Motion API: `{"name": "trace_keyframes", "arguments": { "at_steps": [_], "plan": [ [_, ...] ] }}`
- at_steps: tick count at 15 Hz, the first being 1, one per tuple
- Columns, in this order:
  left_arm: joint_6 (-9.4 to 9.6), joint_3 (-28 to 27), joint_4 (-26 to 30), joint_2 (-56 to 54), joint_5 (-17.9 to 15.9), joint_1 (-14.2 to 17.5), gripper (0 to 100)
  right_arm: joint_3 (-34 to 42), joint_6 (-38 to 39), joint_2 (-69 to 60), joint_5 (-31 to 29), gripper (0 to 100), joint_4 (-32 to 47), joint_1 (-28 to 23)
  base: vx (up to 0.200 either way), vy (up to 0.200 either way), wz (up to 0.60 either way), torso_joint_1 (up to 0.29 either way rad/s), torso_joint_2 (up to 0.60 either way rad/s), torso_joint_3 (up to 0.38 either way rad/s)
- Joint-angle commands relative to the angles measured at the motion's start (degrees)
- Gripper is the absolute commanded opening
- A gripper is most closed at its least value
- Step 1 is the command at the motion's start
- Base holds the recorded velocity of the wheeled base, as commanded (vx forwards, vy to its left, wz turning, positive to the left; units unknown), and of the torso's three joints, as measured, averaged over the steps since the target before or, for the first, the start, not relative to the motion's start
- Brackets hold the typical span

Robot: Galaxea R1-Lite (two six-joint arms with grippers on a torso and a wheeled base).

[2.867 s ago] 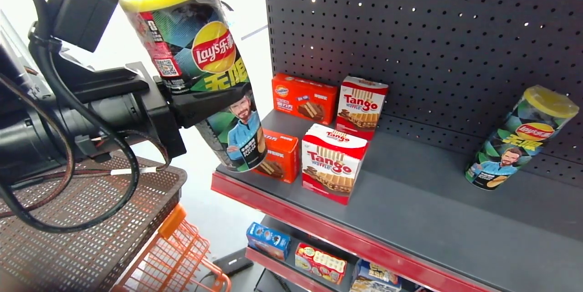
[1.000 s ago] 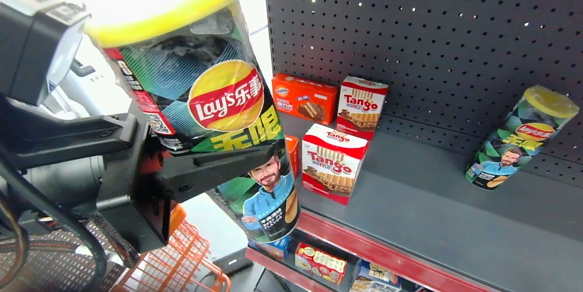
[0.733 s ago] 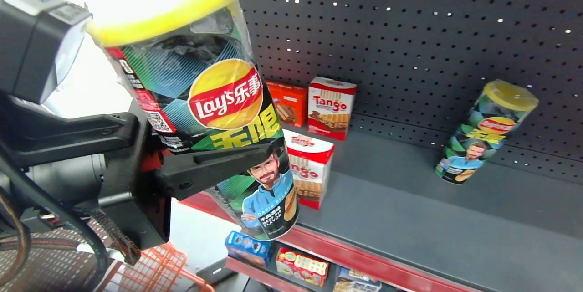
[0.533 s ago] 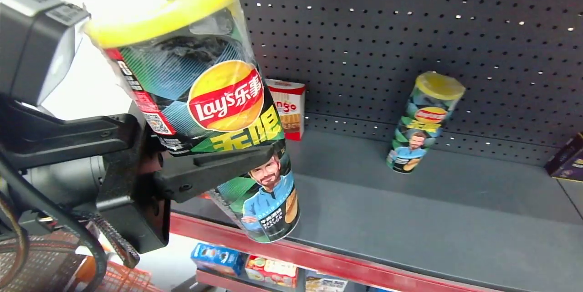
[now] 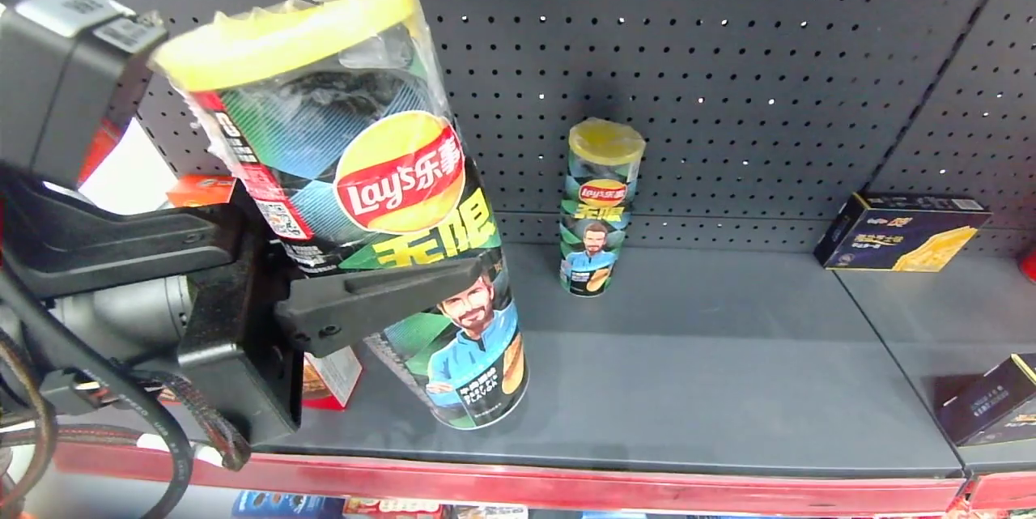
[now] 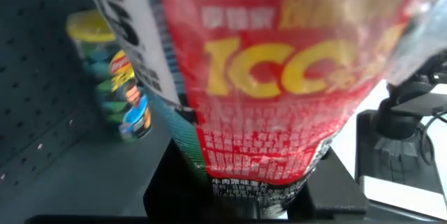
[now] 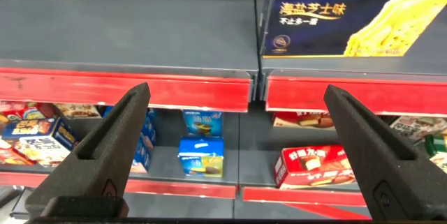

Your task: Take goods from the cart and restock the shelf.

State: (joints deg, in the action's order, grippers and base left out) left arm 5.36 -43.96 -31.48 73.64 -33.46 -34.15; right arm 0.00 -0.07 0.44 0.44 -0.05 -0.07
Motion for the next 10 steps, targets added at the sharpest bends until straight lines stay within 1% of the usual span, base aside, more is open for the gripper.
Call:
{"name": "trace_keyframes", "arguments": {
  "at_steps": [1, 4, 10],
  "plan": [
    [0.0, 0.37, -0.16, 0.01, -0.02, -0.04, 0, 0.0, -0.01, 0.09, 0.0, 100, 0.05, 0.07, 0.0, 0.0, 0.0, 0.0, 0.0, 0.0],
    [0.0, 1.42, -0.34, -0.08, -0.02, 0.13, 0, 0.0, -0.01, 0.09, 0.0, 100, 0.05, 0.07, 0.0, 0.0, 0.0, 0.0, 0.0, 0.0],
    [-0.09, 1.6, 0.19, 1.85, 0.06, 0.13, 0, 0.0, -0.01, 0.09, 0.09, 100, 0.05, 0.07, 0.0, 0.0, 0.0, 0.0, 0.0, 0.0]
  ]
}}
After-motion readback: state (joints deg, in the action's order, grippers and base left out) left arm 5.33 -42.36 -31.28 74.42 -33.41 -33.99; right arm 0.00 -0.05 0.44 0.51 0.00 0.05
